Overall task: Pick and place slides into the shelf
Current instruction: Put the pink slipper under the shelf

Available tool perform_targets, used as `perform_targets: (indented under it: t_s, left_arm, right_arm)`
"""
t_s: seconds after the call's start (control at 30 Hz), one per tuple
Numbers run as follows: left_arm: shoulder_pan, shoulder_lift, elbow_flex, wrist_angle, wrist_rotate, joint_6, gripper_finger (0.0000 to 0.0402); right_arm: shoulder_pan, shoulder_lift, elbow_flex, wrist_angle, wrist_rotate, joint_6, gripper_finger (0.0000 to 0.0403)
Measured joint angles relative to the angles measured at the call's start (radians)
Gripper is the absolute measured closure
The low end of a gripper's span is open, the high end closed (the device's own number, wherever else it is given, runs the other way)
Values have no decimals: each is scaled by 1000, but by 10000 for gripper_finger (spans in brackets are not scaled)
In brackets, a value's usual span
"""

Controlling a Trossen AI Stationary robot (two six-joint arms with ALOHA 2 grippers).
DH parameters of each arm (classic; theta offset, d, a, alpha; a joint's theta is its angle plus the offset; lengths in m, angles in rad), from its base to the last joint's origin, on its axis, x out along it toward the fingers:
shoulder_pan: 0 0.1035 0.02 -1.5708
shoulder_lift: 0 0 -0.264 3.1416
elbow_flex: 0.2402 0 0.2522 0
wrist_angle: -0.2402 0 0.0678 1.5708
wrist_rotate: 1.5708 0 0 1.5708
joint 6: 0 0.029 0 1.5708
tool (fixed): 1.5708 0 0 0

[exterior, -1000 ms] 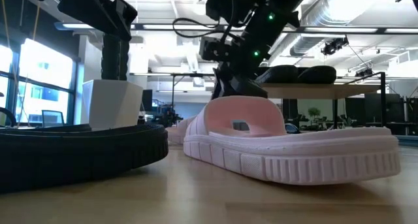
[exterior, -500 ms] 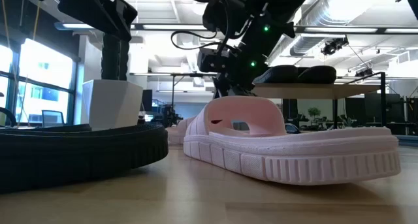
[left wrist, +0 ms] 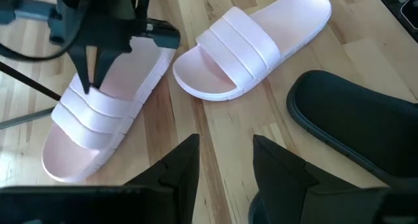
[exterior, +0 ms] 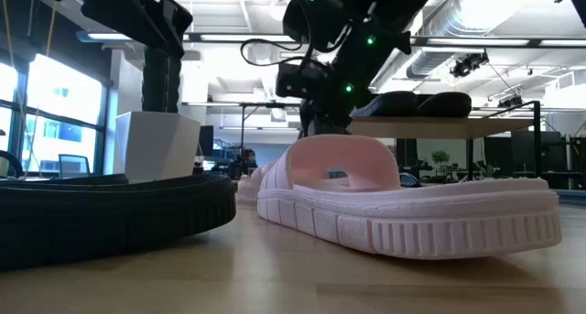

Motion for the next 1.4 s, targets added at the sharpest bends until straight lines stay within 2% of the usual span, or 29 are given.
perform_targets:
  t_s: [0.13, 0.3, 0.43, 0.53, 0.67, 0.83, 0.93, 1.07, 1.27, 1.4]
  left_arm:
    - [0, 0, 0, 0, 0, 2, 273]
    - [0, 0, 0, 0, 0, 5, 273]
    - [0, 0, 0, 1, 0, 17, 273]
    - [0, 0, 0, 1, 0, 27, 273]
    - [0, 0, 0, 1, 0, 35, 273]
    - [0, 0, 0, 3, 0, 51, 273]
    - [0, 0, 0, 3, 0, 51, 273]
    - [0, 0, 0, 5, 0, 62, 273]
    - [0, 0, 0, 7, 4, 64, 273]
    - [0, 0, 0, 9, 4, 76, 273]
  right_arm:
    - [26, -36, 55, -104, 55, 38, 400]
    - [75, -103, 191, -307, 173, 80, 401]
    - [132, -154, 353, -546, 296, 138, 402]
    - [178, -181, 506, -770, 348, 250, 402]
    - [231, -191, 705, -1064, 342, 494, 402]
    - [293, -194, 826, -1324, 223, 788, 402]
    - [339, -205, 801, -1314, 91, 829, 403]
    - [409, -206, 710, -1312, -51, 978, 403]
    - [535, -203, 436, -1313, -134, 1285, 403]
    - [607, -204, 239, -1313, -99, 1507, 403]
